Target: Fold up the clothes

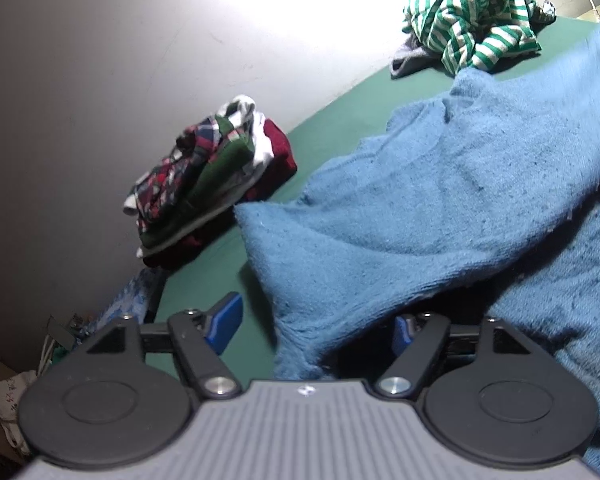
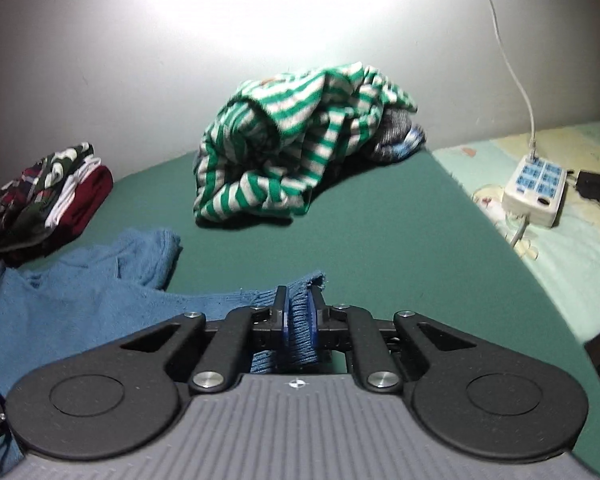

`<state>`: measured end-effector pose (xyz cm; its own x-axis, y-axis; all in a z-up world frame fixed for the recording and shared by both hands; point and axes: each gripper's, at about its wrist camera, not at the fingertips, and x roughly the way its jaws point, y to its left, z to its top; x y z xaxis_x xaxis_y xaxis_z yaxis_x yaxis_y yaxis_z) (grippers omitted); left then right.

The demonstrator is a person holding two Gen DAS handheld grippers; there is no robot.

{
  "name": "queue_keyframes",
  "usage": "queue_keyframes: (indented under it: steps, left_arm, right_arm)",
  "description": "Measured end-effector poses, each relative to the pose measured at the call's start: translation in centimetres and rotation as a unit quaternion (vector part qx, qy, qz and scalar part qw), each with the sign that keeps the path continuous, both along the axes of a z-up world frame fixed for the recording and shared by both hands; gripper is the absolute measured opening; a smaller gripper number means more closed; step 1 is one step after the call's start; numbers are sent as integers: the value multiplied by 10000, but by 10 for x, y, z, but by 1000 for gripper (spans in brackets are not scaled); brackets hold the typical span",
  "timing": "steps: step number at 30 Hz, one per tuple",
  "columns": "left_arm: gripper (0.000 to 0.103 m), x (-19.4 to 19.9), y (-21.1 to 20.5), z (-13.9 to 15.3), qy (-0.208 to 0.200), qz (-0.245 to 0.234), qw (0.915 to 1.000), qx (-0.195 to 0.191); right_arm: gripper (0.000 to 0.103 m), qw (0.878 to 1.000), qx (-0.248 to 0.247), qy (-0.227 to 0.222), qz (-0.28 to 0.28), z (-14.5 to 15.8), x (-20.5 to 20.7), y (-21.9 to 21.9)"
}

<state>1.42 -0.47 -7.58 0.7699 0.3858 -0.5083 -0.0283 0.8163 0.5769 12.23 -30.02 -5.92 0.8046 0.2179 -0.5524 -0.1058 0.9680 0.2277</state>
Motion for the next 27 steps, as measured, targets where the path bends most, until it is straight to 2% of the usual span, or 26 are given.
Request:
queue_keyframes:
  steps: [6,12,15,18,20,21,22,24,26,27]
  left_arm:
    - [80,0,-13,3,-54,-160,9999,0]
    - [83,-2,-17,6,-62,-184,9997,-165]
    - [84,-3,-16,1,31,-197,9995,-247]
    - [84,-3,-13,-1,36,-204,9991,-366]
    - [85,-4,-11,-1,30,-229,9988,-426]
    - [86,-4,-10,0,30,-245,9988,-426]
    - [86,-5,-10,0,27,-262,9987,-427]
    - [86,-9,-9,3,-1,-307,9984,-472]
    - [86,-15,-6,9,-95,-362,9974,-617]
    - [86,-19,-5,11,-123,-396,9969,-672]
  right_arm:
    - [7,9981,54,-564,-245,36,-4,-18]
    - [7,9951,-128,-859,-466,41,-13,-19]
    - [7,9951,-351,-702,-604,24,-13,-21]
    - [6,9949,-629,-297,-734,-6,-8,-23]
    - [0,9929,-839,45,-845,-24,-4,-24]
    - [0,9907,-966,270,-922,-32,-3,-26]
    - [0,9899,-953,341,-993,-31,-4,-28]
    - [7,9895,-822,367,-1129,-23,-8,-34]
    - [11,9934,-720,22,-897,1,-12,-27]
    - [12,9967,-556,-118,-575,14,-11,-20]
